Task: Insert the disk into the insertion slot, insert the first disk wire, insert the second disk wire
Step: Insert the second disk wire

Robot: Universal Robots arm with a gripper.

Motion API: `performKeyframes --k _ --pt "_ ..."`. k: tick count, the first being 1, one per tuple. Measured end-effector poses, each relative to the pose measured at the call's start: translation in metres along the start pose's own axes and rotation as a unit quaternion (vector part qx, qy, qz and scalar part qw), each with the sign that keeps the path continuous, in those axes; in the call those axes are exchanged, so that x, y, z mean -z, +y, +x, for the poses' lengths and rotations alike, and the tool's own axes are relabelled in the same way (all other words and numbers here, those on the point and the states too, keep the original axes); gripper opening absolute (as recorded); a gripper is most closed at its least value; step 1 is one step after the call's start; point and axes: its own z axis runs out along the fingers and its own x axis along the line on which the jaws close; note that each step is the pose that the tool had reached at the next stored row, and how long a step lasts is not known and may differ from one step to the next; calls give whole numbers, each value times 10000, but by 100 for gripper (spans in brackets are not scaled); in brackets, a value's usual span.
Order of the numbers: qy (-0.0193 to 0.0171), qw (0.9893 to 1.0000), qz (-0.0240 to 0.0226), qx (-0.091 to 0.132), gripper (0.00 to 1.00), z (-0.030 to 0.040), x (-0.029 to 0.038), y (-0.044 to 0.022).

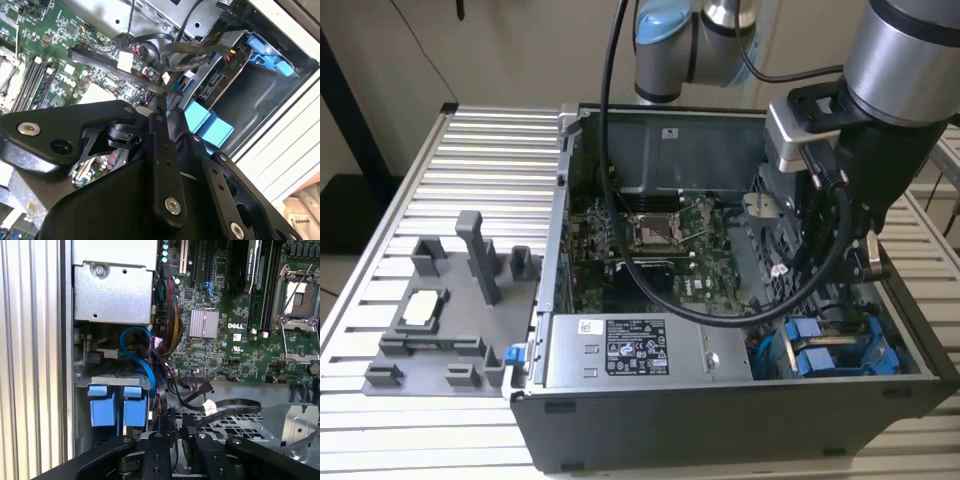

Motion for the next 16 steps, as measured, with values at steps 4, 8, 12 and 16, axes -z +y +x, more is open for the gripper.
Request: performKeyframes --k 4,8,12,16 --pt "79 10000 -5 8 25 0 1 1" --pt "145 9999 -8 14 25 1 -8 10" --pt "144 9999 3 15 25 -1 -9 19" --pt "71 10000 37 9 25 -1 -13 29"
